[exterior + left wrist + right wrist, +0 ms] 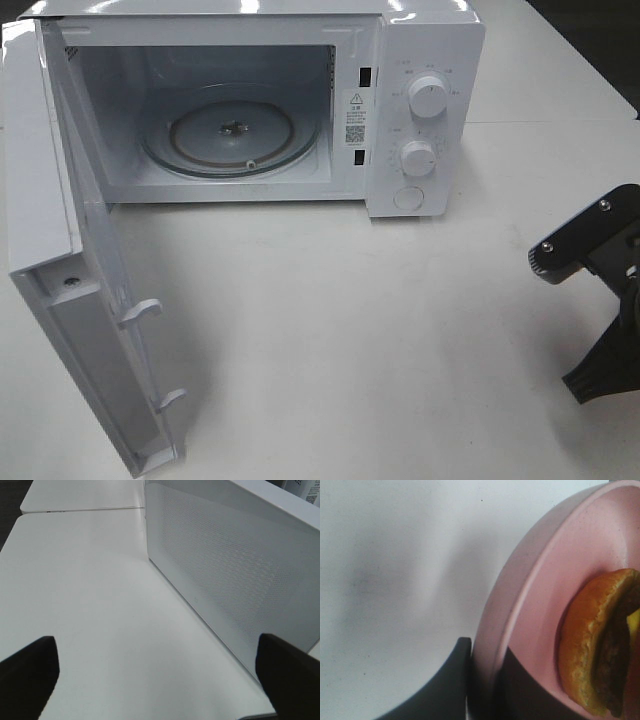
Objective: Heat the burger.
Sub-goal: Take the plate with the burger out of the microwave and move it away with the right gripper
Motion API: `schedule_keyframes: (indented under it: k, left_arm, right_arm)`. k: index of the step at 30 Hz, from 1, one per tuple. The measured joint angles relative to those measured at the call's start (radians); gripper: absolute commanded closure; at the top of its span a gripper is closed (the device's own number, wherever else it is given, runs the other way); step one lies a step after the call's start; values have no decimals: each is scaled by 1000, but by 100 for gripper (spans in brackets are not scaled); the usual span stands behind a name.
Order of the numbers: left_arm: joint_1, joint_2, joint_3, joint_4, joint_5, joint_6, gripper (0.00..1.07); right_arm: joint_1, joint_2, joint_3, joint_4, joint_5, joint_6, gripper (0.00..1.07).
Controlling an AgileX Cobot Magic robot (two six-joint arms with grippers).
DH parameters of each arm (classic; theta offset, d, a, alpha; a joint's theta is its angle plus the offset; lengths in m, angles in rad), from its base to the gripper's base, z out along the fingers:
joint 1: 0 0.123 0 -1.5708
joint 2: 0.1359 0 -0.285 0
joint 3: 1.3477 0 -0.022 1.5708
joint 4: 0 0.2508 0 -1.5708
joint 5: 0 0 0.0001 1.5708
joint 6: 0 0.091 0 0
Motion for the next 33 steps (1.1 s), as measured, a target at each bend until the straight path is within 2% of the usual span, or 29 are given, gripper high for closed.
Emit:
schedule_keyframes:
  k: [20, 27, 33]
  left_arm:
    - [0, 0, 0, 0, 0, 0, 6]
    - [0, 0, 0, 0, 0, 0, 6]
    - [0, 0, 0, 0, 0, 0, 6]
  right_arm:
    - [0, 310, -57, -85, -149, 229, 102]
    - [-61, 396, -95, -123, -159, 279, 101]
    - [-91, 437, -131, -135, -154, 299, 92]
